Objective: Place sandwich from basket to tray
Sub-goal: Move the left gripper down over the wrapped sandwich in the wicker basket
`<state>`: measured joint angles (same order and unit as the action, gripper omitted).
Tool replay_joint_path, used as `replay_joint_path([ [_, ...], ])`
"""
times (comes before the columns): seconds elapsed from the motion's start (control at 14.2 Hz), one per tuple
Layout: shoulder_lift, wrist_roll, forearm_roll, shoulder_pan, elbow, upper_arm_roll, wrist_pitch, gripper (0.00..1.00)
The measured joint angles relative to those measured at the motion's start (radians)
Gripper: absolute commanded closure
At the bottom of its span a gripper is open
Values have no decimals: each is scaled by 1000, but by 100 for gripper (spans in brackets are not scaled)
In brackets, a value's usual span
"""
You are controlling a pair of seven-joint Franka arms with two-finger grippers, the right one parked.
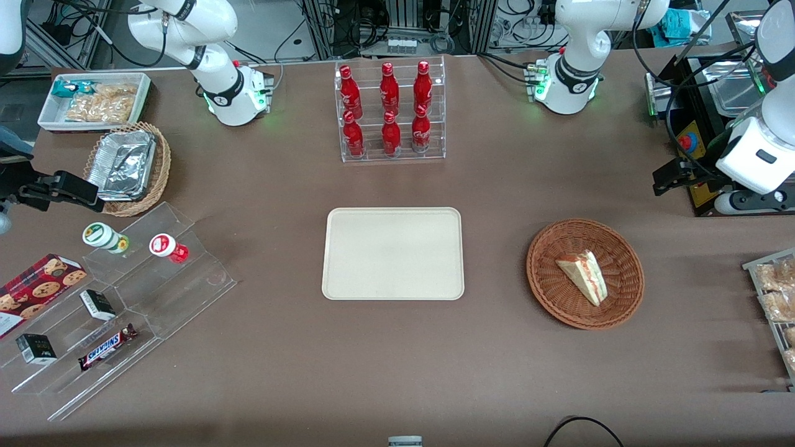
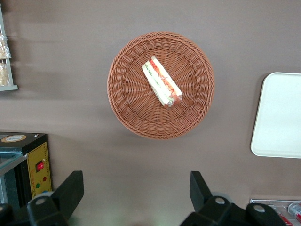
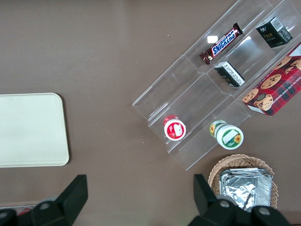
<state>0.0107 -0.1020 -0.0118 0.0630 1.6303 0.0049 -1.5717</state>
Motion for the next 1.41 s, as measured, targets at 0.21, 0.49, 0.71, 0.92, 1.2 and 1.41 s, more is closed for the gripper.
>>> replay_joint_path([
  [0.21, 0, 0, 0, 0, 0, 0, 1, 0],
  [0.49, 15, -113, 0, 0, 3, 0, 1, 0],
  [0.71, 79, -344, 0, 8, 13, -4, -7, 0],
  [0.92, 178, -508, -1, 38, 56, -7, -121, 0],
  [1.2, 341, -659, -1, 50, 91, -9, -295, 0],
  [1.41, 431, -705, -1, 54, 92, -9, -388, 0],
])
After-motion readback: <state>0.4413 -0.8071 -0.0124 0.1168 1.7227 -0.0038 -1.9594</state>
